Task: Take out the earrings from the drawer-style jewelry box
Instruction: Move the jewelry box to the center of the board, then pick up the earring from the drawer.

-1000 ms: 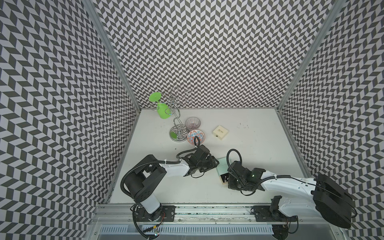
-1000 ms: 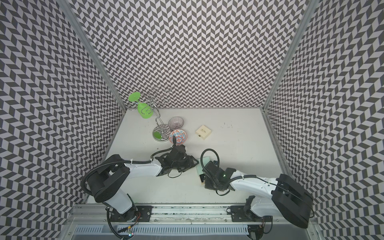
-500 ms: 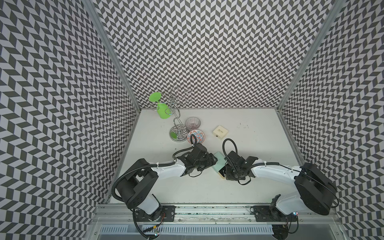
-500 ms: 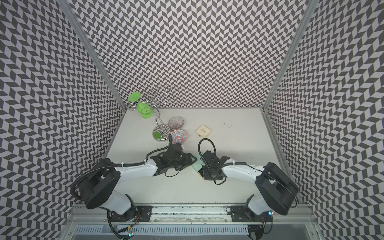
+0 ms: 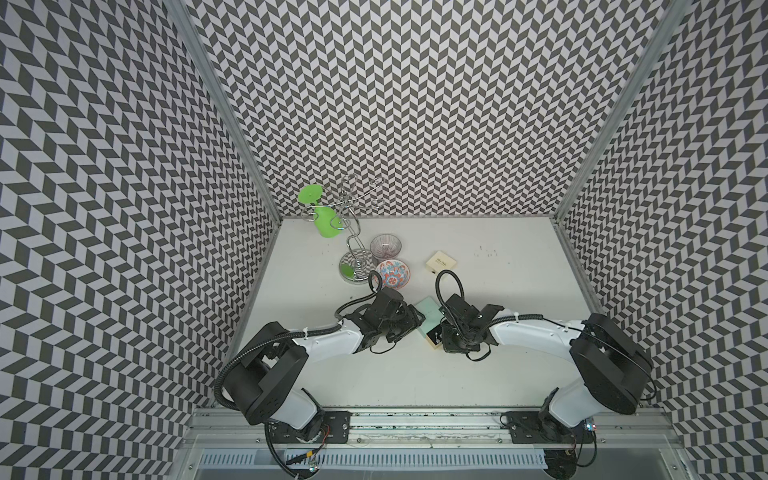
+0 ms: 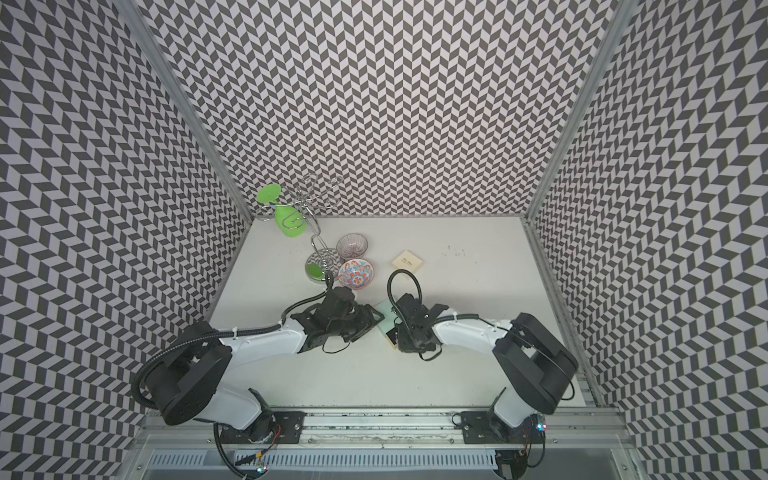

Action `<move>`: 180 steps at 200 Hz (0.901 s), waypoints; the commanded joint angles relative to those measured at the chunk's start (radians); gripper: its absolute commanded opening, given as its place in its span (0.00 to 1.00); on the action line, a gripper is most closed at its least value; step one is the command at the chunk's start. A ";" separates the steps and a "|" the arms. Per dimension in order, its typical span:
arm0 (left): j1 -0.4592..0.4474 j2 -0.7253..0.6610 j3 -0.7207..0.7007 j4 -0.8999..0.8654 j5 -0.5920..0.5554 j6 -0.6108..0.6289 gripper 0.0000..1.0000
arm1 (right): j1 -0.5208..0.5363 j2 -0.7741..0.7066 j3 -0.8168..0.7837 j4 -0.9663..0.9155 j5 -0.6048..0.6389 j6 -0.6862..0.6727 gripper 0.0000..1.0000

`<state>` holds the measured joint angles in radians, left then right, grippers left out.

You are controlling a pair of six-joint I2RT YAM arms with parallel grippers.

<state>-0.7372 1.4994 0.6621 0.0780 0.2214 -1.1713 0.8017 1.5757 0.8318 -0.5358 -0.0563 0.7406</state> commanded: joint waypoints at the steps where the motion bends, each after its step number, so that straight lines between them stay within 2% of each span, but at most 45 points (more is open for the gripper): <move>1: -0.002 0.017 -0.003 0.039 0.022 -0.018 0.61 | -0.004 -0.063 -0.002 -0.071 0.027 0.009 0.33; 11: -0.003 0.022 -0.007 0.045 0.025 -0.016 0.59 | -0.004 -0.099 -0.003 -0.098 0.033 0.014 0.38; 28: -0.002 0.031 -0.007 0.050 0.032 -0.009 0.56 | -0.004 -0.158 0.010 -0.157 0.052 0.016 0.42; 70: 0.000 0.040 -0.012 0.065 0.039 0.010 0.52 | -0.004 -0.211 0.133 -0.231 0.128 -0.041 0.35; 105: 0.021 0.061 -0.021 0.108 0.055 0.018 0.47 | 0.009 -0.121 0.187 -0.165 0.099 -0.073 0.25; 147: 0.032 0.087 -0.022 0.127 0.064 0.032 0.46 | 0.052 0.011 0.259 -0.116 0.095 -0.090 0.23; 180: 0.033 0.096 -0.027 0.135 0.062 0.037 0.44 | 0.071 0.071 0.253 -0.082 0.073 -0.075 0.22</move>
<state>-0.7067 1.5814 0.6487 0.1745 0.2813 -1.1419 0.8593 1.6199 1.0748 -0.6674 0.0219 0.6624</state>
